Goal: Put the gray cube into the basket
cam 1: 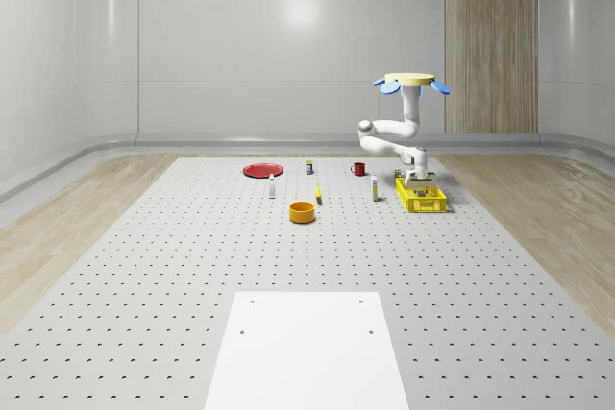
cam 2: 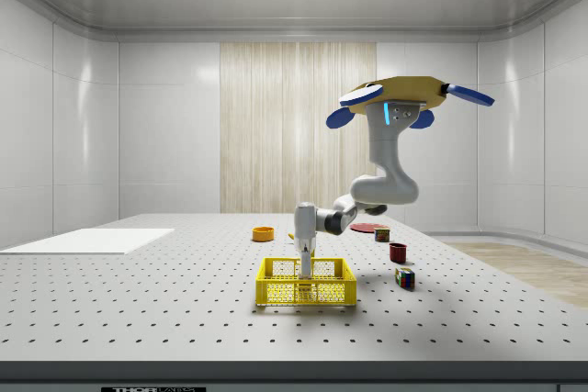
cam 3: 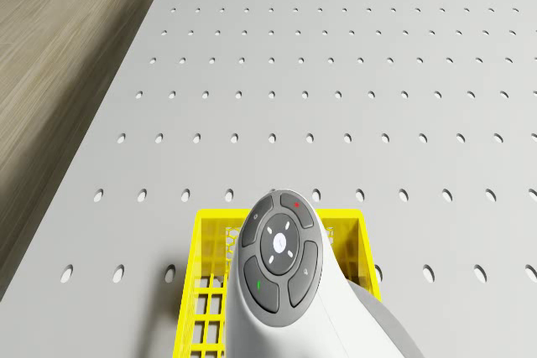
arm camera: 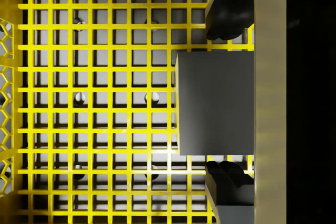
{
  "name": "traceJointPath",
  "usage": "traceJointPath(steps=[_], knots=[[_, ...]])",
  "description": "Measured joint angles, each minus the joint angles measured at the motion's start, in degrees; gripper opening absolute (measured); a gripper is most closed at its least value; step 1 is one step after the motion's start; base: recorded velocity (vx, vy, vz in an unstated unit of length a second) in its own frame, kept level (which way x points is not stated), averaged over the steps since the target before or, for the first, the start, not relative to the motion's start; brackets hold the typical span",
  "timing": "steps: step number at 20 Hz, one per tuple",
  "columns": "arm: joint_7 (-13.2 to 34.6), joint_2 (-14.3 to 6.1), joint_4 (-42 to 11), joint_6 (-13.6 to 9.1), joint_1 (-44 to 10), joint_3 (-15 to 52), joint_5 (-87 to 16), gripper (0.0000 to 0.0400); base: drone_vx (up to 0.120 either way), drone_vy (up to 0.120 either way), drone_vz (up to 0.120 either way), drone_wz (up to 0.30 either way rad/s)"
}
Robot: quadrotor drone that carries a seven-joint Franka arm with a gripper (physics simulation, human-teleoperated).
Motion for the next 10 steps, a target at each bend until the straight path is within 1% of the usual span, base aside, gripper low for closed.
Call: traceJointPath(steps=[4,10], knots=[[-0.12,0.16,-0.84,-1.05,0.62,1.80,1.59,0.0384,0.000,0.000,0.000,0.000],[-0.20,0.32,-1.86,-2.36,1.33,4.35,3.90,0.0396,0.000,0.000,0.000,0.000]])
